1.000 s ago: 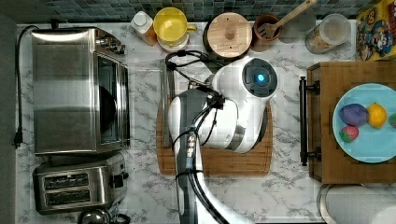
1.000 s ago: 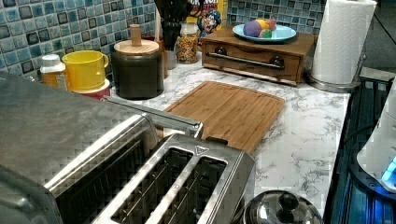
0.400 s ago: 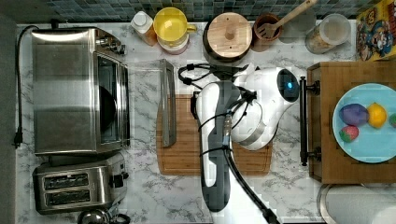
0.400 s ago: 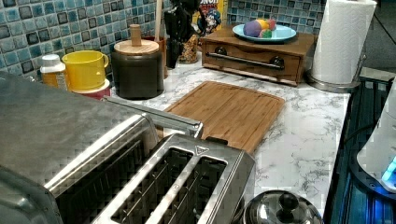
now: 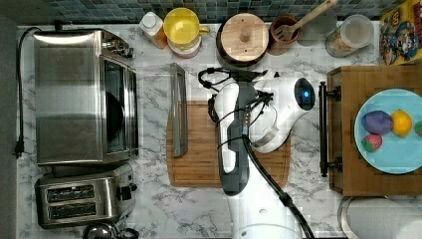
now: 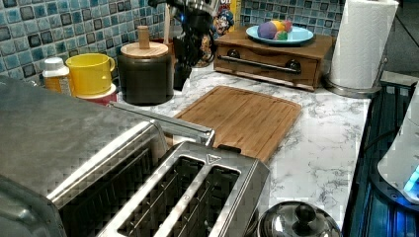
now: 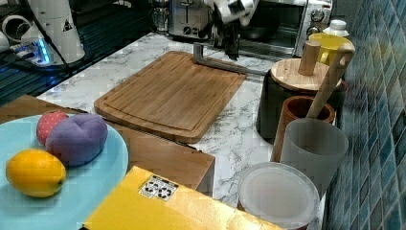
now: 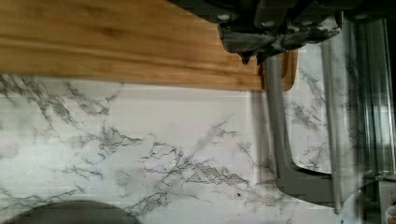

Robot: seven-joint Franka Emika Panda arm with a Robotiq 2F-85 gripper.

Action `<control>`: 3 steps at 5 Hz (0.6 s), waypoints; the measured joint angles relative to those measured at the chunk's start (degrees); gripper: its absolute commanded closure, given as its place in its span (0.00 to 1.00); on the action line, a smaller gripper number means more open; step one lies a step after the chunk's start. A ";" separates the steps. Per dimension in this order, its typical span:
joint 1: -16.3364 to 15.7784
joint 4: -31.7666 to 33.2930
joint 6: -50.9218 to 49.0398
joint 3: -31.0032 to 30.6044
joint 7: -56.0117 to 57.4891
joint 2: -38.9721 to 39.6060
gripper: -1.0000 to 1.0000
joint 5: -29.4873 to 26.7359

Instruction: Close the oven.

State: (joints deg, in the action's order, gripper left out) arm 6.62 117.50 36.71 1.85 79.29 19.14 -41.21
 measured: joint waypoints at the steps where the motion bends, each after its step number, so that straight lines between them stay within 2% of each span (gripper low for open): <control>1: 0.04 0.00 1.48 -0.59 6.32 3.76 1.00 -8.11; 3: 1.78 0.34 1.40 -4.00 9.06 7.41 1.00 -12.53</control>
State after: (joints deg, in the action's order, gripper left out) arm 8.40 117.84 38.10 -2.15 88.35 26.55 -53.74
